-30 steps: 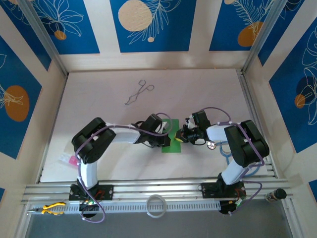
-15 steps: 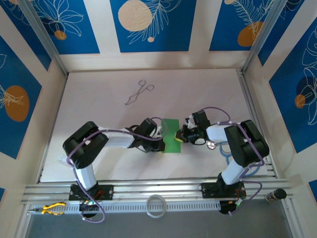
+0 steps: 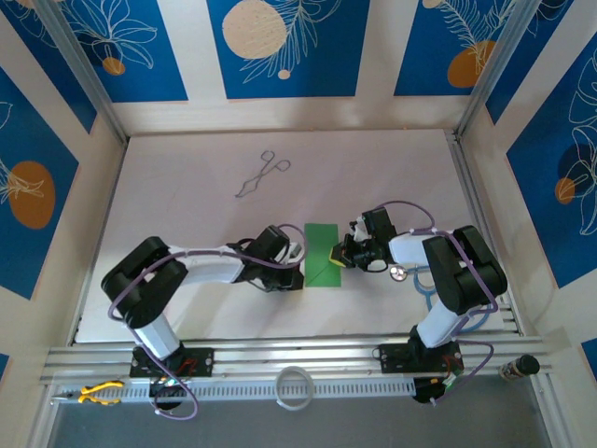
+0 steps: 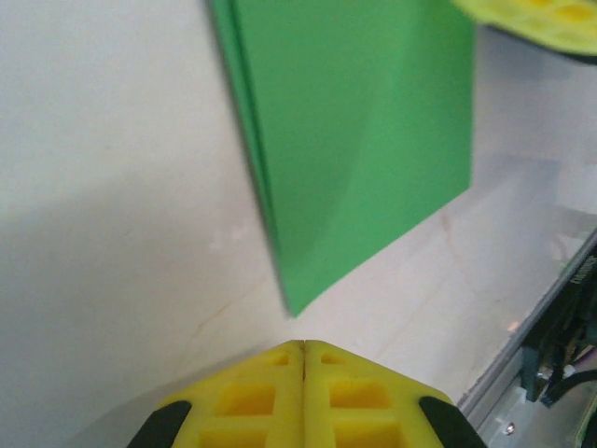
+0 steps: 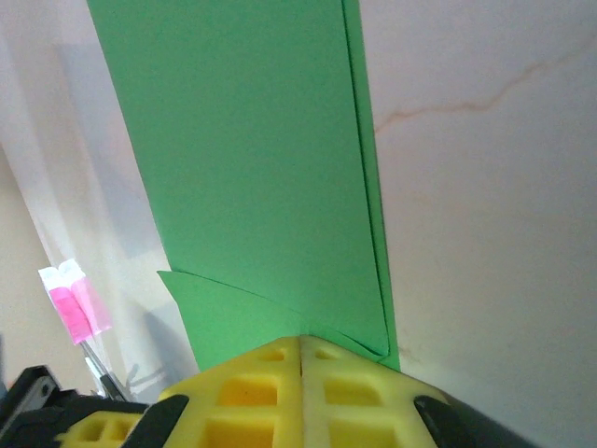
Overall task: Fold a paper plane with a square sheet of paper (pick it up from the middle)
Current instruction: Fold the triangle a second time at the center of the table.
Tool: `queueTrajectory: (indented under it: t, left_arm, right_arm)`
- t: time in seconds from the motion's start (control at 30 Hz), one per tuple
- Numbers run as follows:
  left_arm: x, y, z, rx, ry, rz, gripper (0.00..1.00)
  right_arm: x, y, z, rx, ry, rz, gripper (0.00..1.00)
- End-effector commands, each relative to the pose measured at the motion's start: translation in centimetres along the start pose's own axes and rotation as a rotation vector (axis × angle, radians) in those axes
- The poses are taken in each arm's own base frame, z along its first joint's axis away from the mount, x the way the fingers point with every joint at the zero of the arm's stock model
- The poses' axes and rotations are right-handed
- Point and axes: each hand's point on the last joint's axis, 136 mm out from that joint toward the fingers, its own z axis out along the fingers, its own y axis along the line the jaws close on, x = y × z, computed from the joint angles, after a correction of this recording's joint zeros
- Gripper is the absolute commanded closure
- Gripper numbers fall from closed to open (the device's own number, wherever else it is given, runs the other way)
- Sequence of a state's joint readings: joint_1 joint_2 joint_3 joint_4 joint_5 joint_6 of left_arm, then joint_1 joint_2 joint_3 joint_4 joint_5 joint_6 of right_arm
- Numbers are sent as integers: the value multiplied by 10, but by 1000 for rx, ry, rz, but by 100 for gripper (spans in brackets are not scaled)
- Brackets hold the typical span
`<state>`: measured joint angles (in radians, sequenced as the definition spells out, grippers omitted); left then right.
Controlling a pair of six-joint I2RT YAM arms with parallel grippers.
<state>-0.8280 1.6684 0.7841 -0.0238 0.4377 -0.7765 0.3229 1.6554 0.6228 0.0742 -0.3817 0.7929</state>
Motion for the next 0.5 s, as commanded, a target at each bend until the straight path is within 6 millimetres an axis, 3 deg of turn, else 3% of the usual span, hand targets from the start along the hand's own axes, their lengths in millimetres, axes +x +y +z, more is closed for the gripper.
queueTrajectory:
  t: [0.0,0.13,0.27,0.47]
  left_arm:
    - [-21,-23,-9,35,-69,67,98]
    - [-37,-29,4,45,-63,71,97]
    - [-46,-23,21,14,-44,58,97]
    - [-33,2,37,-51,4,16,100]
  right_arm:
    - [1,-23,2,94,-1,39,100]
    - [0,-21,2,91,-1,38,100]
    - [0,-18,1,86,3,31,100]
    - [-2,-7,-2,64,13,3,100]
